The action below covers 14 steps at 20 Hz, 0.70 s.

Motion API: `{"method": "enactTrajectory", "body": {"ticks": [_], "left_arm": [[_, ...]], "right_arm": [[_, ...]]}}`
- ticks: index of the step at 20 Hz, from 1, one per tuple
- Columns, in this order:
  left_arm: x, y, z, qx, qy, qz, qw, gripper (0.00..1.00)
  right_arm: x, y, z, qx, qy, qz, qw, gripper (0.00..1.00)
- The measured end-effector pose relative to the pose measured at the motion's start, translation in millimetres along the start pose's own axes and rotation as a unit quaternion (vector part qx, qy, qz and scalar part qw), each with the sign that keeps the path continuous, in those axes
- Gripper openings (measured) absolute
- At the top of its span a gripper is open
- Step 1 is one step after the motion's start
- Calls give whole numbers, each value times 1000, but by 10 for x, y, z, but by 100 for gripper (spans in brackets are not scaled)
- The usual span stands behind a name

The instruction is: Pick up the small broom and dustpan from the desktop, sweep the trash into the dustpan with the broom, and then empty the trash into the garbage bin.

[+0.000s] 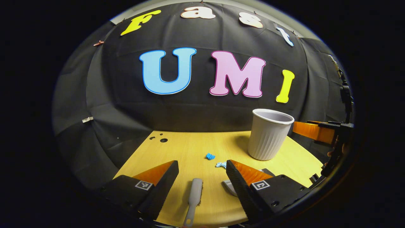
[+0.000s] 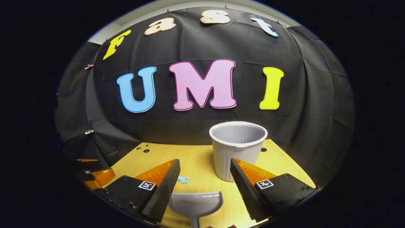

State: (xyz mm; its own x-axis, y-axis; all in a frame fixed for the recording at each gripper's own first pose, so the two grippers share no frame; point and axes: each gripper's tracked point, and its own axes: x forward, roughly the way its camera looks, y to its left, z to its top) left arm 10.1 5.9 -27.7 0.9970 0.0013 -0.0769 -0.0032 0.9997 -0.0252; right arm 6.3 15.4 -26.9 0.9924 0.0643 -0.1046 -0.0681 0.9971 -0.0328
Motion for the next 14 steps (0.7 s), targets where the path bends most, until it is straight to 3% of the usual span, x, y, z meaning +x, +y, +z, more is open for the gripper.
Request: {"method": "enactTrajectory", "body": {"ticks": [6,14], "left_arm": [[72,73,-102,2,19,-2,1000,98],[177,216,-548,5,104,4,995,98]], "right_arm": [[63,56,-85,1,13,4,1000,98],[132,63,-316,-2,52,7,999,98]]}}
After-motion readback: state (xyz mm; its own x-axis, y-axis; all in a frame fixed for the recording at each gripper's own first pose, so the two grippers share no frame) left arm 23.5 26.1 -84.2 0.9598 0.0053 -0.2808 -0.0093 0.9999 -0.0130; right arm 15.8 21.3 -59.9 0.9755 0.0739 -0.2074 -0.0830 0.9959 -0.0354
